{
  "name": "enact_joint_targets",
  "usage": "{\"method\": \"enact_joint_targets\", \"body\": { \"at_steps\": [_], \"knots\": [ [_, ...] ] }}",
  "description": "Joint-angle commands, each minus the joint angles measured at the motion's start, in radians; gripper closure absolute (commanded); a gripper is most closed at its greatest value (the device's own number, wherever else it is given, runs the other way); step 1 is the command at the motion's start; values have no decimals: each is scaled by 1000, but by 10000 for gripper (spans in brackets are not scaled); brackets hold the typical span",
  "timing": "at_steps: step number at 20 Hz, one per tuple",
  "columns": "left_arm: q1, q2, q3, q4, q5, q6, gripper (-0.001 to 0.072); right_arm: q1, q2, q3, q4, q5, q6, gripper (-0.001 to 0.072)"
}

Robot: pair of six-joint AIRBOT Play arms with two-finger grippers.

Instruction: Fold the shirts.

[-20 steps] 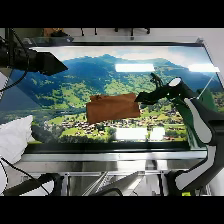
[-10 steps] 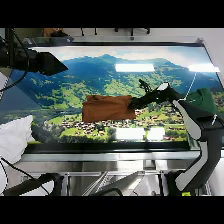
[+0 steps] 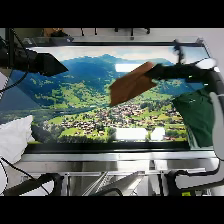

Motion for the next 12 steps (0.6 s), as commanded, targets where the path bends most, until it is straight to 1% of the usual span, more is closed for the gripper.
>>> {"method": "enact_joint_targets", "body": {
  "at_steps": [1, 4, 6, 8, 11, 12],
  "knots": [
    [1, 0, 0, 0, -4, 2, 689, -187, 127, 45, 43, -68, 106, 690],
    [1, 0, 0, 0, -4, 2, 689, -391, 148, 45, 48, -142, 157, 690],
    [1, 0, 0, 0, -4, 2, 689, -509, 143, 45, 48, -173, 163, 690],
    [0, 0, 0, 0, -3, 2, 689, -602, 134, 45, 47, -162, 169, 690],
    [1, -1, 0, 0, -3, 3, 689, -691, 135, 45, 43, -99, 229, 690],
    [0, -3, -2, 0, -3, 3, 689, -711, 140, 45, 34, -81, 262, 690]
  ]
}}
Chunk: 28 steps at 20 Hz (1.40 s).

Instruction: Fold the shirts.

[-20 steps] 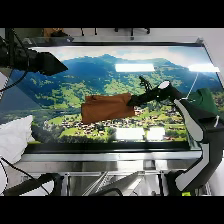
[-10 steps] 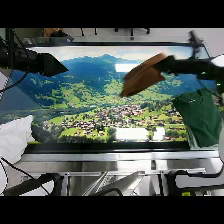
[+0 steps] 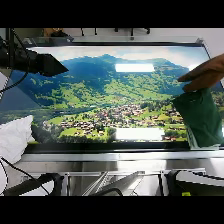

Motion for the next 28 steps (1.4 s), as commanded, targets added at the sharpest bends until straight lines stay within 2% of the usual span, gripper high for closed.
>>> {"method": "enact_joint_targets", "body": {
  "at_steps": [1, 4, 6, 9, 13, 16, 17, 18, 19, 20, 23, 25, 26, 27, 28],
  "knots": [
    [1, -3, -14, 0, 3, 0, 688, -106, 12, 1, -29, 56, 110, 690],
    [1, -2, -101, 0, 1, 32, 689, -149, 46, 1, -155, 144, 251, 690],
    [0, -2, -166, -4, 7, 53, 688, -167, 74, 0, -255, 263, 314, 690],
    [0, -2, -254, -10, 49, 79, 689, -170, 125, -11, -550, 465, 421, 690],
    [0, -2, -298, -10, 71, 101, 689, -171, 193, -132, -899, 580, 449, 690],
    [0, -2, -298, -10, 56, 103, 689, -171, 209, -262, -1046, 596, 449, 688],
    [0, -2, -298, -10, 52, 103, 689, -170, 209, -306, -1048, 580, 449, 648],
    [0, -2, -298, -10, 50, 103, 689, -170, 205, -343, -1048, 556, 449, 407],
    [0, -2, -298, -10, 44, 103, 689, -169, 193, -371, -1047, 547, 449, 91],
    [0, -2, -298, -10, 38, 103, 689, -169, 175, -382, -1046, 552, 449, 35],
    [5, -2, -298, -10, 35, 103, 689, -169, 145, -351, -1020, 568, 435, 41],
    [6, -2, -297, -10, 39, 103, 689, -169, 145, -290, -934, 544, 435, 93],
    [8, -2, -296, -10, 42, 103, 689, -168, 145, -260, -850, 522, 434, 322],
    [8, -2, -288, -10, 41, 100, 689, -168, 149, -240, -721, 486, 417, 585],
    [8, -2, -275, -10, 37, 82, 689, -167, 160, -237, -583, 437, 391, 661]
  ]
}}
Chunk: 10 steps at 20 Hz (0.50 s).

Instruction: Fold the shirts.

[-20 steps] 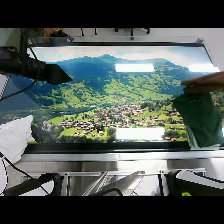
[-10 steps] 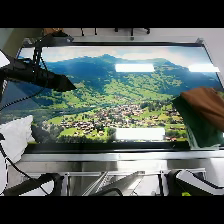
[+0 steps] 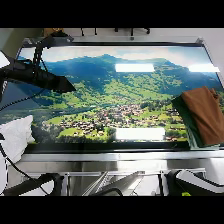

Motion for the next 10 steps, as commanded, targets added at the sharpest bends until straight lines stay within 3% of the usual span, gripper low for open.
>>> {"method": "enact_joint_targets", "body": {
  "at_steps": [1, 3, 6, 10],
  "knots": [
    [2, 4, 32, 0, -3, -39, 689, 11, 19, 39, 407, -131, -49, 689],
    [2, 42, 29, 0, 28, -69, 689, 71, 49, 37, 547, -195, -135, 690],
    [-9, 198, -158, 0, 95, -99, 689, 255, 142, -64, 494, -204, -238, 690],
    [-89, 488, -595, 1, 212, -118, 689, 533, 371, -445, 462, -303, -301, 689]
  ]
}}
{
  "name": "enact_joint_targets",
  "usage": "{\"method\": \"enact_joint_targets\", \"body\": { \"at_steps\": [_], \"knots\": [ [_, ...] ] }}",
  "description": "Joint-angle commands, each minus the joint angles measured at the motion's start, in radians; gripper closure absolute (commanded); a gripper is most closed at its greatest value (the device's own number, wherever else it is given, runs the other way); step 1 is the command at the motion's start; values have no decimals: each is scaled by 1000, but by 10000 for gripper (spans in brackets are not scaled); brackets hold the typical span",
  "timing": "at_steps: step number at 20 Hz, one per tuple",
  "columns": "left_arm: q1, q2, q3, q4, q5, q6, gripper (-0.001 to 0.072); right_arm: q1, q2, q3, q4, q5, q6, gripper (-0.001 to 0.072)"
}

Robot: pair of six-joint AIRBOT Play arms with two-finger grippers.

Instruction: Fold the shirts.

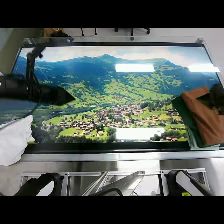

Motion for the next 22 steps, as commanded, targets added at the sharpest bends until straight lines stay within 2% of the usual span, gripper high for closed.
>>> {"method": "enact_joint_targets", "body": {
  "at_steps": [1, 4, 8, 12, 22],
  "knots": [
    [-62, 236, -339, 2, 121, -39, 689, 233, 189, -310, 14, -127, -71, 689],
    [-77, 360, -507, 1, 142, -71, 689, 336, 237, -443, 0, -161, -100, 689],
    [-43, 482, -604, 2, 154, -73, 689, 361, 237, -453, 16, -154, -106, 689],
    [25, 574, -664, 2, 158, -108, 689, 361, 236, -453, 19, -144, -106, 689],
    [153, 732, -722, 1, 146, -109, 689, 360, 236, -453, 19, -144, -106, 689]
  ]
}}
